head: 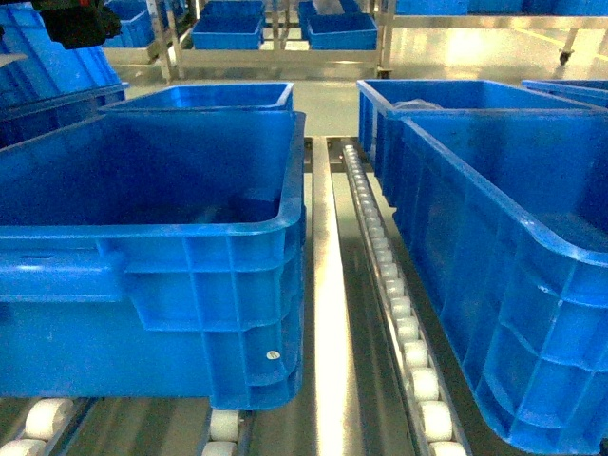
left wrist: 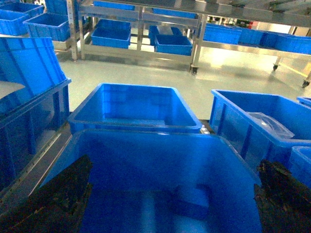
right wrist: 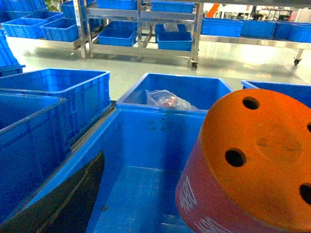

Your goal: Sort blue parts and orange caps into right shelf containers

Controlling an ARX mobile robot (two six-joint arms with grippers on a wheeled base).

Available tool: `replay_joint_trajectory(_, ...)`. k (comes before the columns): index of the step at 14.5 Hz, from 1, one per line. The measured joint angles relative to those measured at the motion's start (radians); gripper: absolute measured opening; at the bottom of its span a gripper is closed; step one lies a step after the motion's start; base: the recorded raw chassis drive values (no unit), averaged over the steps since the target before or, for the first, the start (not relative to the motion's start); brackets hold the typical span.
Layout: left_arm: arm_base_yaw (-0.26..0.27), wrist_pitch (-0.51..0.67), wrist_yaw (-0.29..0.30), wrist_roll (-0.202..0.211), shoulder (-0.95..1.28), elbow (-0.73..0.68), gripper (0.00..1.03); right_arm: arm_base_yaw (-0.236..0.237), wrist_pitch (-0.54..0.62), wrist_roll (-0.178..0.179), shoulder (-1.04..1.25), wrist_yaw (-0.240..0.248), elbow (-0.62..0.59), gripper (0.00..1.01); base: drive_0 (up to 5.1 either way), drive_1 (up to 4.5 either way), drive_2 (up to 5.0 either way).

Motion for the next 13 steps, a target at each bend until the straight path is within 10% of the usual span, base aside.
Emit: replay_joint_trajectory(13,0.0,-0.002,0.0,0.0,0.0,0.0,0.98,0.0,0.0,-0.003,0.0,0.0,0.0,0.98,0.0,0.0,0.0)
